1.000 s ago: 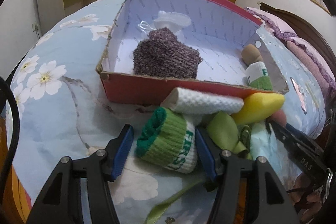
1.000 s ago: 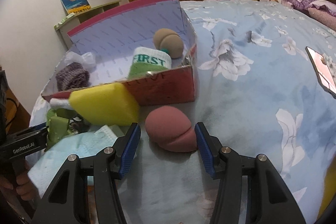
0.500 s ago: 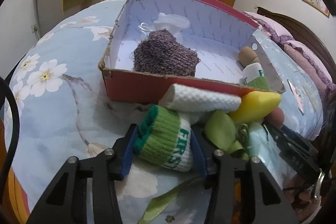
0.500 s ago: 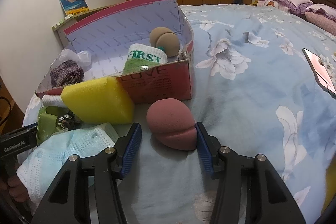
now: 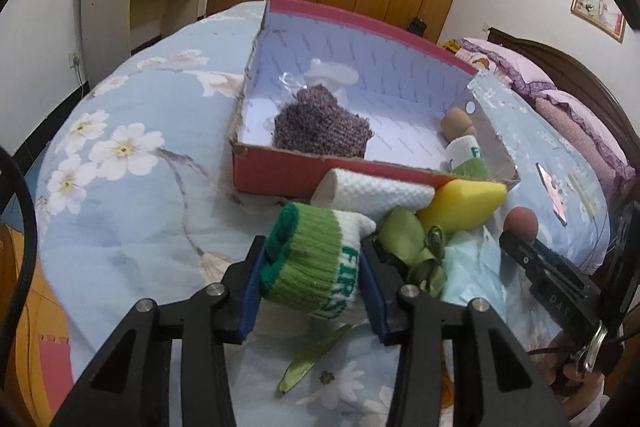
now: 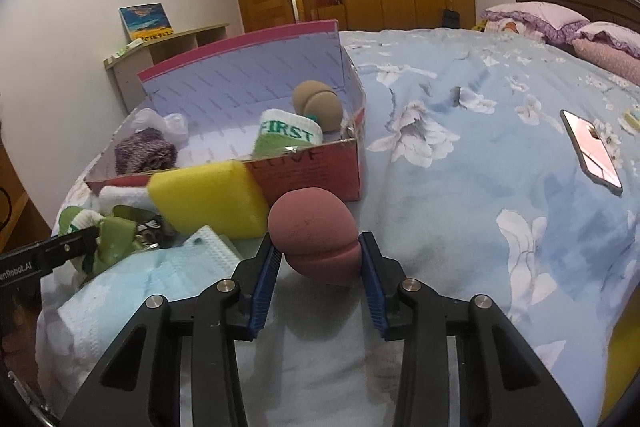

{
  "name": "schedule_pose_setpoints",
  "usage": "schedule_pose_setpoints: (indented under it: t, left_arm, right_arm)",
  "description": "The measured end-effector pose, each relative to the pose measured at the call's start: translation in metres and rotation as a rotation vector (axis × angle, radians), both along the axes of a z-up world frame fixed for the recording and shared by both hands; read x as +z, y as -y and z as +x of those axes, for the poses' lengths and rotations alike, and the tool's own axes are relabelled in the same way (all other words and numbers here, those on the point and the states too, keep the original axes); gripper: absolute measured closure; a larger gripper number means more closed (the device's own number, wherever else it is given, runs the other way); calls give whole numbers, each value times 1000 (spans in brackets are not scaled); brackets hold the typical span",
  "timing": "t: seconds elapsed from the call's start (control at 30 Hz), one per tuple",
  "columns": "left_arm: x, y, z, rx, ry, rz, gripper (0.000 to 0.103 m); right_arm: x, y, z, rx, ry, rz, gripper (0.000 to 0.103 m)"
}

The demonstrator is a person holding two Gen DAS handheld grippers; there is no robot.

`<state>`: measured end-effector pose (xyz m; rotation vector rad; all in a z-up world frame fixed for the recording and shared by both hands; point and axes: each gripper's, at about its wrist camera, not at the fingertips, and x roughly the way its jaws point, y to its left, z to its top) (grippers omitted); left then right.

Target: Organize soft objects

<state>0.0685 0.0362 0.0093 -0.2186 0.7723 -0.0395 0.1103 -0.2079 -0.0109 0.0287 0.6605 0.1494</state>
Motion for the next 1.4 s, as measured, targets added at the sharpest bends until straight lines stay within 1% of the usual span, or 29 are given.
schedule_pose_setpoints:
  t: [0.4, 0.63, 1.03, 1.3, 1.4]
  left_arm:
    - [22, 3, -18, -4, 49, 6, 57]
    - [36, 10, -19, -26, 72, 3, 57]
    - [58, 11, 6, -43, 88, -15, 57]
    - [74, 10, 24, -41, 123, 16, 57]
    - [78, 10, 33, -49, 125, 13, 57]
  right_arm:
    - [20, -2, -18, 26, 46, 17, 62]
    - [29, -5, -22, 53, 59, 19, 62]
    - [49, -20, -14, 120, 60, 16, 62]
    - [58, -31, -1, 167, 55, 11, 62]
    - [60, -33, 5, 180, 53, 9, 62]
